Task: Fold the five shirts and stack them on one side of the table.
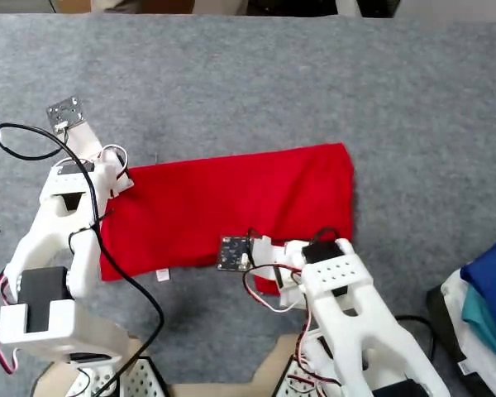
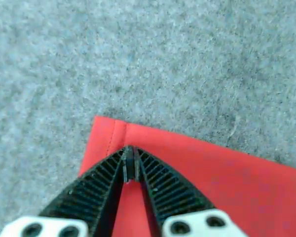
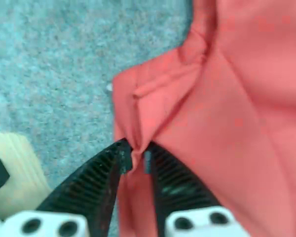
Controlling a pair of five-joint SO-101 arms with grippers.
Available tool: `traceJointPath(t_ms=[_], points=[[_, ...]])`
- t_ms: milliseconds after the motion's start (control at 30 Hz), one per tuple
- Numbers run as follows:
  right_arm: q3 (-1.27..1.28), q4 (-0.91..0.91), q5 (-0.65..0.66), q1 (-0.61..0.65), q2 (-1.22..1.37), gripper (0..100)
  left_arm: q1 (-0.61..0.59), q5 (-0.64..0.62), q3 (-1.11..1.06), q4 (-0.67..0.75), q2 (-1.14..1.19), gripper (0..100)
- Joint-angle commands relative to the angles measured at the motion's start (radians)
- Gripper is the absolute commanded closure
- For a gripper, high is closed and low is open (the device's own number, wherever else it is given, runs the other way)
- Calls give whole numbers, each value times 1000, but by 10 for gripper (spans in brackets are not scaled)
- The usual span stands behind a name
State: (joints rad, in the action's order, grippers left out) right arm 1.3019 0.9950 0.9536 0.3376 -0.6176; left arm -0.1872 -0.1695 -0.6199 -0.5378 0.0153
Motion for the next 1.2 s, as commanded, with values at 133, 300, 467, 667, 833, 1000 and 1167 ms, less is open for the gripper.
traceJointPath(t_ms=[133, 300, 467, 667, 833, 1000, 1167], points=[[-65, 21, 11, -105, 56, 994, -8, -2, 48, -6, -8, 981], [-308, 187, 11, -114, 59, 995, -8, -2, 49, -5, -8, 981], [-556, 304, 12, -87, 91, 995, -8, -2, 49, -5, -8, 981], [-845, 325, 31, -77, 341, 995, -8, -2, 49, -5, -8, 981], [-1104, 325, 98, -82, 567, 995, -8, -2, 49, -5, -8, 981], [-1268, 325, 170, -84, 750, 950, -8, -2, 49, -5, -8, 981], [-1362, 325, 172, -111, 845, 739, -8, -2, 48, -5, -8, 981]])
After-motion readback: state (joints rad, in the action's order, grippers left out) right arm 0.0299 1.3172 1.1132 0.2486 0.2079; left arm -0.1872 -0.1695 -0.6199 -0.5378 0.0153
